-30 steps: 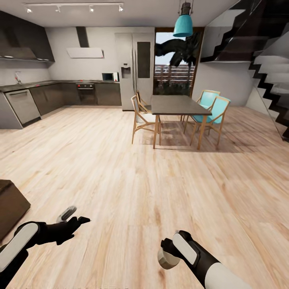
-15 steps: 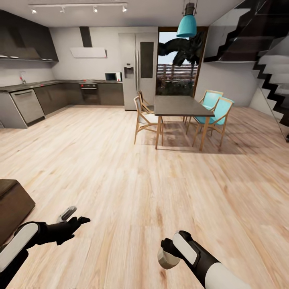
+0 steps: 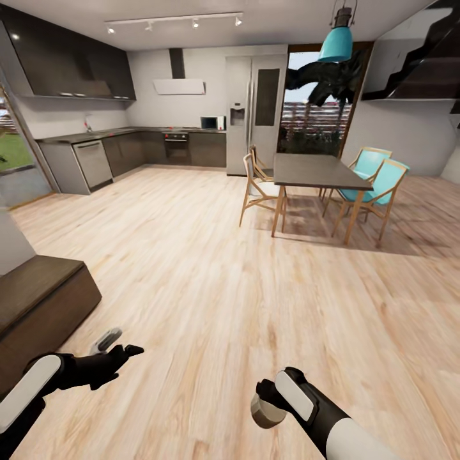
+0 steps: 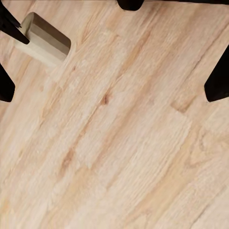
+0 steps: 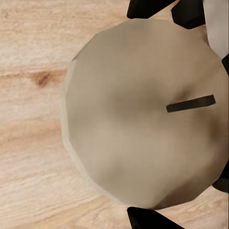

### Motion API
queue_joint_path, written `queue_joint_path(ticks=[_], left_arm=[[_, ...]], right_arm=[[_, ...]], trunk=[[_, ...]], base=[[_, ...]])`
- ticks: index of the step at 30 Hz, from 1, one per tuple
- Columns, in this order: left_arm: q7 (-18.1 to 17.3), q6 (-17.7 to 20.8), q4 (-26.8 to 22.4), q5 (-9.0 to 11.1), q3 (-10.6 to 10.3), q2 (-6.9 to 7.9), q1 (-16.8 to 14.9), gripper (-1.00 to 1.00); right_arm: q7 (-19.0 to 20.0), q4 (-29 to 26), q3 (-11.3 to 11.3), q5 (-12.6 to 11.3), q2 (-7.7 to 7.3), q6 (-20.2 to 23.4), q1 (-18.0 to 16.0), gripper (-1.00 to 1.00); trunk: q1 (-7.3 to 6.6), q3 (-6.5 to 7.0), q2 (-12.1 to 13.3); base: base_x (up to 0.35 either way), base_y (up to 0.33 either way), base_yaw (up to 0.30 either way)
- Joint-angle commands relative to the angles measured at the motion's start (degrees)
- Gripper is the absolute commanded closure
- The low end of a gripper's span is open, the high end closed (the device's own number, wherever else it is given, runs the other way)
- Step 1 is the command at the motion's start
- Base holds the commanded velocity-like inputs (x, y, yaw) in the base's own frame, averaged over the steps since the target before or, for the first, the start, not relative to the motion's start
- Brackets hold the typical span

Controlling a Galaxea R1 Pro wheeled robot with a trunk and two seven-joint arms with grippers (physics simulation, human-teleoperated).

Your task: Place each of the two pumpkins and all three candles from the living room inside a cabinet in the living room (use any cabinet), then make sure every cabinet is closed, and position the cauldron so it is next to a table in the living room.

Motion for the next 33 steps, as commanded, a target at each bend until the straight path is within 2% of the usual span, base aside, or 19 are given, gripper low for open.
queue_joint_path(ticks=[1,14,27,33], left_arm=[[0.58,-0.04,-0.04,0.60,-0.10,0.04,-0.06,-1.00],[0.56,-0.04,-0.03,0.69,-0.17,0.04,-0.06,-1.00],[0.56,-0.03,-0.03,0.70,-0.14,0.04,-0.06,-1.00],[0.57,-0.04,0.02,0.70,-0.11,0.04,-0.06,-1.00]], right_arm=[[-0.49,-0.10,0.23,-0.39,-0.05,0.08,-0.04,1.00],[-0.49,-0.10,0.23,-0.39,-0.05,0.14,-0.04,1.00],[-0.49,-0.10,0.23,-0.39,-0.05,0.14,-0.04,1.00],[-0.49,-0.09,0.30,-0.39,-0.05,0.14,-0.04,1.00]], trunk=[[-0.27,0.13,0.38],[-3.12,2.47,5.60],[-5.98,4.80,10.81],[-7.29,5.88,13.22]], base=[[-0.336,0.000,0.275],[-0.312,0.000,0.275],[-0.040,0.000,0.275],[-0.221,0.000,0.275]])
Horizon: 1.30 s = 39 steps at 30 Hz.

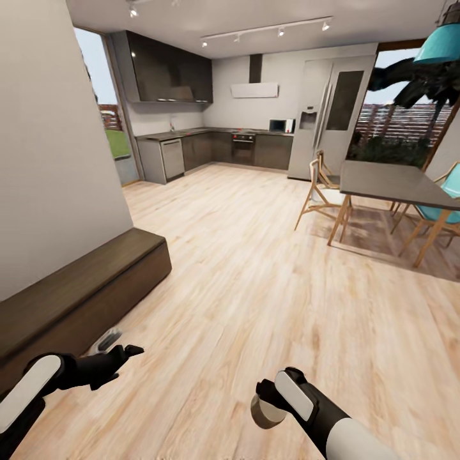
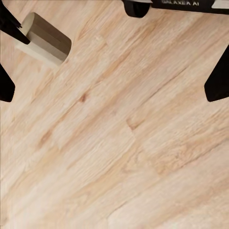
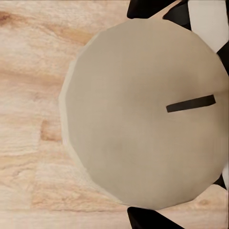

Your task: Place each of the two pumpkins and all three candles from the living room inside a cabinet in the living room (use any cabinet), then make sure every cabinet is closed, and position the cauldron so it is next to a table in the living room.

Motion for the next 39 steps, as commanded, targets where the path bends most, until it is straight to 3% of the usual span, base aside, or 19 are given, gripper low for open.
queue_joint_path(ticks=[1,26,39], left_arm=[[0.56,-0.05,-0.03,0.59,-0.10,0.04,-0.06,-1.00],[0.55,0.01,0.00,0.59,-0.10,0.04,-0.06,-1.00],[0.54,0.27,0.00,0.65,-0.10,0.18,-0.06,-1.00]], right_arm=[[-0.49,-0.09,0.21,-0.35,-0.05,0.09,-0.04,1.00],[-0.49,-0.03,0.24,-0.35,-0.05,0.09,-0.04,1.00],[-0.52,-0.04,0.51,-0.28,0.00,-0.46,-0.04,1.00]], trunk=[[-0.25,0.13,0.38],[-5.74,4.62,10.41],[-8.59,6.95,15.62]], base=[[-0.111,0.000,0.275],[-0.010,0.000,0.275],[-0.144,0.034,0.275]])
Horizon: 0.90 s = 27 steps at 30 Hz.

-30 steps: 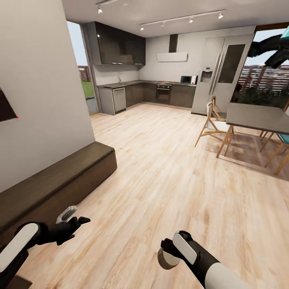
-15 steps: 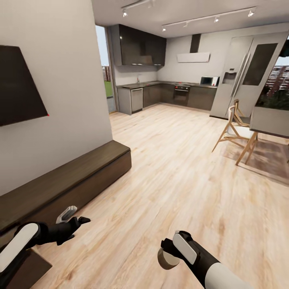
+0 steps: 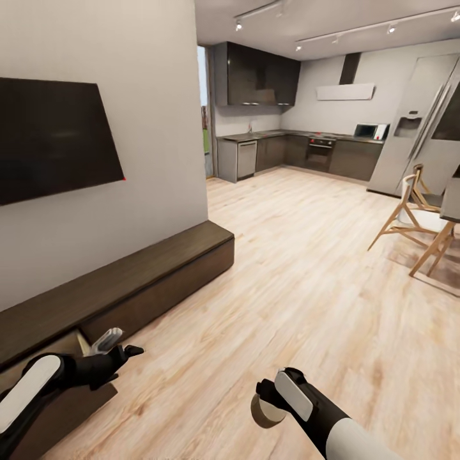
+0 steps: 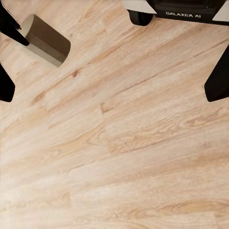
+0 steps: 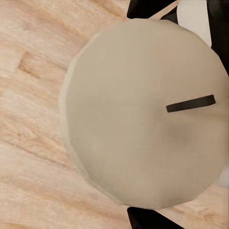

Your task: Place each of the two pumpkins and all three candles from the living room inside a cabinet in the living room (use any cabinet), then make sure every cabinet is closed, and position the cauldron so it is next to a table in the living room.

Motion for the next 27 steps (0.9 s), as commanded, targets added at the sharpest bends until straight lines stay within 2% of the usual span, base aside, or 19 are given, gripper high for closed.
queue_joint_path(ticks=[1,8,16,20,27], left_arm=[[0.55,0.00,-0.04,0.60,-0.11,0.07,-0.06,-1.00],[0.51,0.08,-0.04,0.61,-0.11,0.24,-0.06,-1.00],[0.50,0.08,-0.04,0.61,-0.11,0.34,-0.06,-1.00],[0.50,0.08,-0.13,0.61,-0.12,0.28,-0.06,-1.00],[0.50,0.08,-0.21,0.63,-0.19,0.16,-0.06,-1.00]], right_arm=[[-0.45,-0.14,0.29,-0.37,-0.06,-0.02,-0.04,1.00],[0.06,-0.26,0.48,-0.36,0.08,-2.10,-0.04,1.00],[0.38,0.16,0.58,-0.37,-0.07,-8.14,0.25,1.00],[0.37,0.30,1.41,-0.47,-0.10,-9.12,0.30,1.00],[0.47,2.01,1.62,-0.59,-0.17,-11.33,0.33,1.00]], trunk=[[-0.22,0.12,0.37],[-1.76,1.32,3.18],[-3.52,2.53,6.39],[-4.40,3.10,7.99],[-5.94,4.09,10.80]], base=[[-0.007,0.002,0.275],[-0.002,0.000,0.275],[-0.014,0.000,0.275],[-0.242,0.000,0.272],[-0.323,0.000,0.266]])
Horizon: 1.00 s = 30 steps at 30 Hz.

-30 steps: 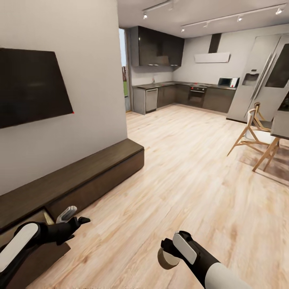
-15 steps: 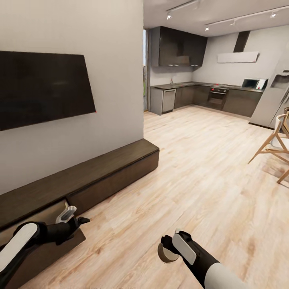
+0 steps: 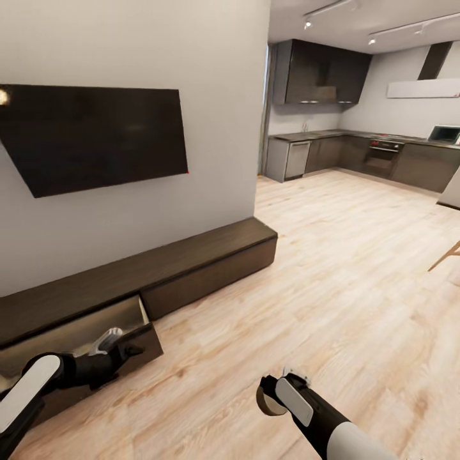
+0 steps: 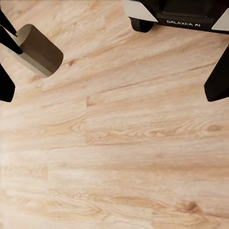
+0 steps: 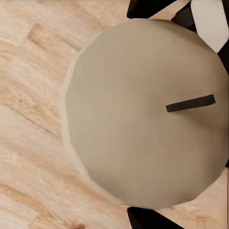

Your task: Place each of the two pumpkins and all three candles from the living room inside a cabinet in the living room (use any cabinet), then make sure every cabinet is closed, and position the cauldron so it is next to a table in the living room.

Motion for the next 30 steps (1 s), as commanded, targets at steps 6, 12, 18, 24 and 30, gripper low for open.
queue_joint_path(ticks=[6,12,18,24,30], left_arm=[[0.56,-0.05,-0.04,0.67,-0.10,0.10,-0.06,-1.00],[0.56,-0.05,-0.04,0.67,-0.11,0.06,-0.06,-1.00],[0.56,-0.05,-0.11,0.74,-0.11,0.09,-0.06,-1.00],[0.50,-0.05,-0.28,0.72,-0.08,0.16,0.37,-1.00],[0.47,-0.05,-0.36,0.56,-0.06,0.23,0.69,-1.00]], right_arm=[[-0.41,0.27,0.25,-0.22,-0.04,-0.56,0.01,1.00],[-0.41,0.32,0.25,-0.24,-0.04,-0.71,0.02,1.00],[-0.41,0.33,0.25,-0.27,-0.04,-0.72,0.02,1.00],[-0.41,0.33,0.25,-0.33,-0.04,-0.71,0.02,1.00],[-0.41,0.39,0.25,-0.35,-0.04,-0.72,0.02,1.00]], trunk=[[-1.35,0.86,2.36],[-2.67,1.92,4.77],[-3.11,2.28,5.57],[-3.11,2.28,5.57],[-3.11,2.28,5.57]], base=[[-0.272,0.000,0.124],[-0.043,0.000,0.011],[-0.003,0.000,0.001],[0.000,0.000,0.000],[0.141,0.000,0.000]])
